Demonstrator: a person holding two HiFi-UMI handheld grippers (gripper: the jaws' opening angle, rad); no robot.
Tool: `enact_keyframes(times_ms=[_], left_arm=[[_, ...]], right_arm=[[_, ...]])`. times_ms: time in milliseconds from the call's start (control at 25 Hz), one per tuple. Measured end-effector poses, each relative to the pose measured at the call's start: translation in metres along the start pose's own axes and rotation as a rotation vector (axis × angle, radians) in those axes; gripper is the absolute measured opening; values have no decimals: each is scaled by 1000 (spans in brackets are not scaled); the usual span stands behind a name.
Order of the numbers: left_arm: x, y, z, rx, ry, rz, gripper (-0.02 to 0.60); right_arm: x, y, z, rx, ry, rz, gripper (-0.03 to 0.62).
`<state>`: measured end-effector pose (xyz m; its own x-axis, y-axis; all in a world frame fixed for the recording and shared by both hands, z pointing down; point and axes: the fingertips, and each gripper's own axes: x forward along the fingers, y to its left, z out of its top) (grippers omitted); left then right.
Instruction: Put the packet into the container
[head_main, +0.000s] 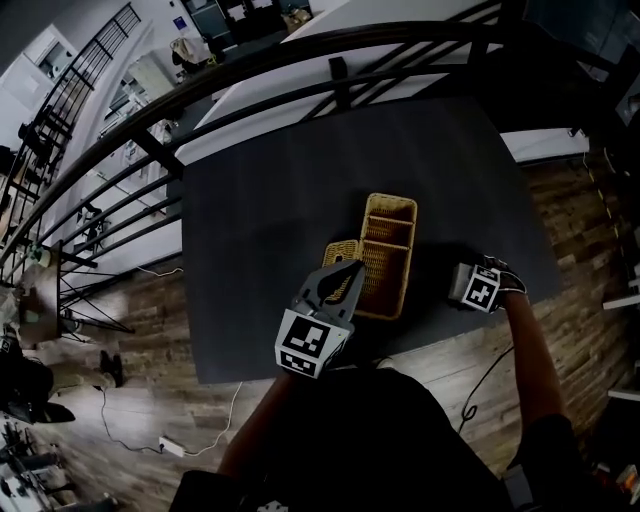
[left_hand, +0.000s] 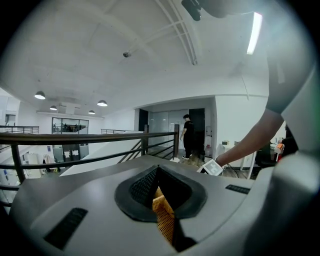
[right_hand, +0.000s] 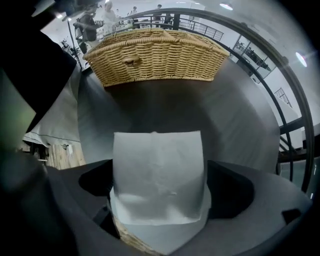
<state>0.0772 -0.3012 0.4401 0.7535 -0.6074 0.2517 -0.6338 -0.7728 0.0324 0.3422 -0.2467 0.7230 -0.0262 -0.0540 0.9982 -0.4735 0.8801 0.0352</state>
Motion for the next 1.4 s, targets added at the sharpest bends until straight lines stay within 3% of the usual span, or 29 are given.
enact_keyframes(times_ms=[80, 160, 240, 920, 1400], left_arm=[[0, 2, 1, 0, -1, 9, 6], [1, 3, 0, -1, -2, 16, 8], [2, 4, 1, -4, -5, 21, 8], [8, -10, 2, -6, -17, -2, 8], [-2, -11, 0, -24, -45, 4, 6]], right_arm=[[1, -2, 0, -8, 17, 1, 569], [0, -6, 0, -28, 26, -13, 494], [-1, -8, 2, -39, 25, -19, 472], [-20, -6, 0, 6, -8, -16, 453], [-72, 2, 35, 20, -30, -46, 443]])
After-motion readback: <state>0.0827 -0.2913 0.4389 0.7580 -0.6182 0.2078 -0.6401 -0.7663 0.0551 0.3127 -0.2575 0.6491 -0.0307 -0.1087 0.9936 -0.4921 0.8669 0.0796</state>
